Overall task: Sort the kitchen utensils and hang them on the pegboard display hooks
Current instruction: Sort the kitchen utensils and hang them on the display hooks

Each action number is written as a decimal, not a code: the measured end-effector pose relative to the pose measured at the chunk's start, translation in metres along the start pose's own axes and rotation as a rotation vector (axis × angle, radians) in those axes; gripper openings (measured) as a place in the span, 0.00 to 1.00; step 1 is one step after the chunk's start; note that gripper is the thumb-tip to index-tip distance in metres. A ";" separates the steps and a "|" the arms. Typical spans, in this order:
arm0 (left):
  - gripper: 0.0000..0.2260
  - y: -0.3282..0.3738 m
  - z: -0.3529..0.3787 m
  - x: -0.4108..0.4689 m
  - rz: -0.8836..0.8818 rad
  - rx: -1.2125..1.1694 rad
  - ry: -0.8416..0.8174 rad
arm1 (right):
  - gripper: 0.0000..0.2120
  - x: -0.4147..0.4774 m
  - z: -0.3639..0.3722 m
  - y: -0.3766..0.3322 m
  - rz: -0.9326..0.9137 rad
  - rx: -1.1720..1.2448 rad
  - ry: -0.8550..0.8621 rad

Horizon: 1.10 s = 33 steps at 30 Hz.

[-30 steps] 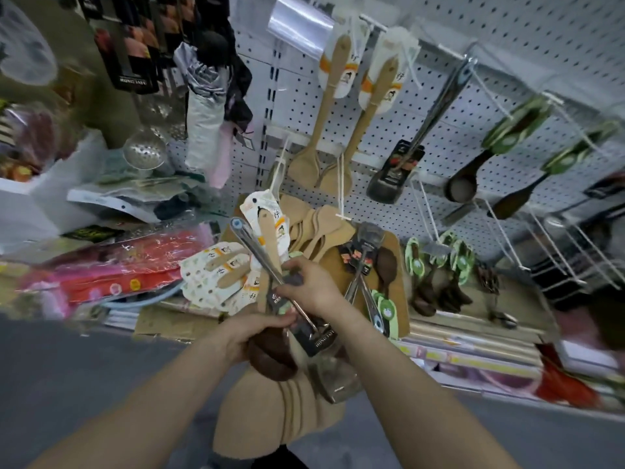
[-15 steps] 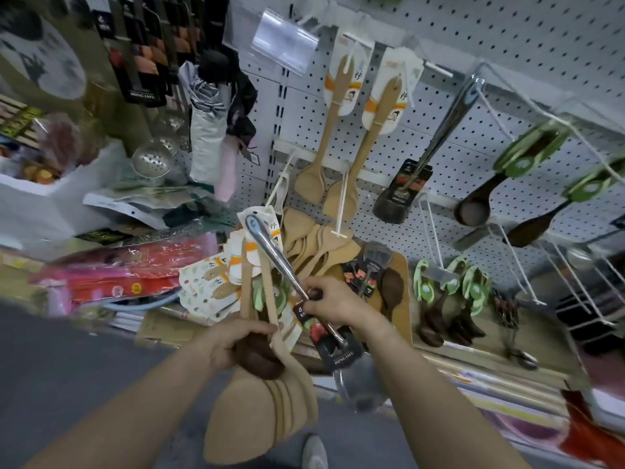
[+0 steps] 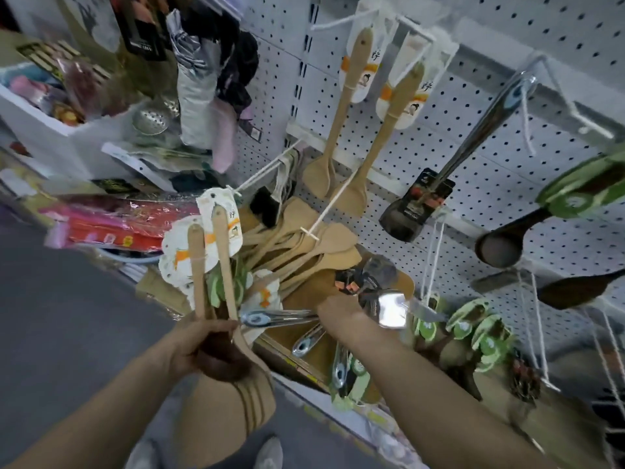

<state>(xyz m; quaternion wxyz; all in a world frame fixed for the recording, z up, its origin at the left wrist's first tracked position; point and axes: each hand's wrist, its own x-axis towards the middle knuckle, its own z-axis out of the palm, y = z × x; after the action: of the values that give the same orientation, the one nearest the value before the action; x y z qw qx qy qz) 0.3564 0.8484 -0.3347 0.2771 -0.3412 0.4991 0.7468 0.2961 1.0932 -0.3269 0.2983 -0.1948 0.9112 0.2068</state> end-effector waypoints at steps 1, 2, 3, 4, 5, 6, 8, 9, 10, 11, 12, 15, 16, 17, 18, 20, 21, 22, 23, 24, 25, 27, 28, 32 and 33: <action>0.06 -0.004 0.002 -0.001 0.010 -0.029 0.015 | 0.15 0.007 0.004 0.005 0.000 -0.034 -0.011; 0.04 -0.007 0.003 -0.002 0.009 -0.053 0.018 | 0.15 0.012 0.008 0.009 0.005 -0.078 -0.033; 0.02 -0.011 0.005 -0.003 0.002 -0.074 0.027 | 0.14 0.019 0.013 0.012 0.003 -0.141 -0.060; 0.03 -0.013 0.006 -0.002 -0.012 -0.089 0.033 | 0.13 0.024 0.018 0.016 0.004 -0.209 -0.080; 0.03 -0.014 0.007 -0.002 -0.024 -0.102 0.036 | 0.13 0.031 0.024 0.019 0.001 -0.287 -0.092; 0.03 -0.016 0.007 -0.001 -0.026 -0.116 0.043 | 0.13 0.037 0.028 0.021 -0.013 -0.368 -0.095; 0.04 -0.016 0.011 -0.002 -0.014 -0.132 0.049 | 0.13 0.047 0.036 0.029 -0.027 -0.483 -0.105; 0.07 -0.017 0.013 -0.002 -0.004 -0.135 0.051 | 0.13 0.051 0.038 0.033 -0.035 -0.503 -0.095; 0.09 -0.018 0.016 -0.002 0.015 -0.143 0.057 | 0.14 0.055 0.039 0.035 -0.045 -0.502 -0.069; 0.10 -0.018 0.020 -0.004 0.030 -0.144 0.058 | 0.15 0.058 0.042 0.037 -0.043 -0.477 -0.035; 0.10 -0.019 0.022 -0.003 0.046 -0.152 0.058 | 0.17 0.062 0.045 0.037 -0.038 -0.429 0.009; 0.11 -0.019 0.031 -0.001 0.074 -0.154 0.067 | 0.21 0.065 0.050 0.031 0.017 -0.203 0.038; 0.11 -0.020 0.033 0.000 0.079 -0.155 0.079 | 0.21 0.062 0.050 0.028 0.028 -0.142 0.027; 0.12 -0.020 0.035 0.001 0.076 -0.157 0.086 | 0.22 0.058 0.048 0.024 0.034 -0.086 0.026; 0.12 -0.019 0.035 0.002 0.074 -0.155 0.089 | 0.23 0.054 0.045 0.019 0.037 -0.025 0.039; 0.12 -0.018 0.037 0.003 0.071 -0.149 0.066 | 0.21 0.047 0.036 0.009 0.035 0.200 0.128; 0.12 -0.017 0.037 0.004 0.062 -0.137 0.047 | 0.18 0.043 0.028 0.003 0.031 0.383 0.206; 0.12 -0.017 0.038 0.005 0.052 -0.125 0.030 | 0.13 0.039 0.020 -0.005 0.028 0.621 0.289; 0.11 -0.016 0.038 0.007 0.042 -0.119 0.019 | 0.10 0.034 0.009 -0.012 0.025 0.889 0.324; 0.11 -0.016 0.039 0.008 0.034 -0.111 0.012 | 0.12 0.028 -0.004 -0.020 0.018 1.151 0.302; 0.11 -0.016 0.039 0.009 0.034 -0.101 0.001 | 0.14 0.024 -0.014 -0.028 0.004 1.355 0.252; 0.09 -0.015 0.041 0.007 0.058 -0.072 -0.038 | 0.11 0.018 -0.027 -0.045 -0.057 1.471 0.208; 0.08 -0.015 0.042 0.005 0.075 -0.059 -0.063 | 0.09 0.018 -0.028 -0.053 -0.058 1.450 0.218; 0.09 -0.012 0.035 0.002 0.076 -0.101 -0.160 | 0.07 0.016 -0.026 -0.070 0.000 1.423 0.223; 0.10 -0.010 0.031 0.002 0.052 -0.118 -0.184 | 0.03 0.013 -0.030 -0.072 -0.009 1.422 0.202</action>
<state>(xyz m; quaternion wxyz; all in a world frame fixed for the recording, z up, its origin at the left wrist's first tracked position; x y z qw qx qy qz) 0.3559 0.8807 -0.3335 0.2820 -0.2738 0.4354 0.8099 0.3071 1.0148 -0.3323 0.2679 0.0245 0.8478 -0.4571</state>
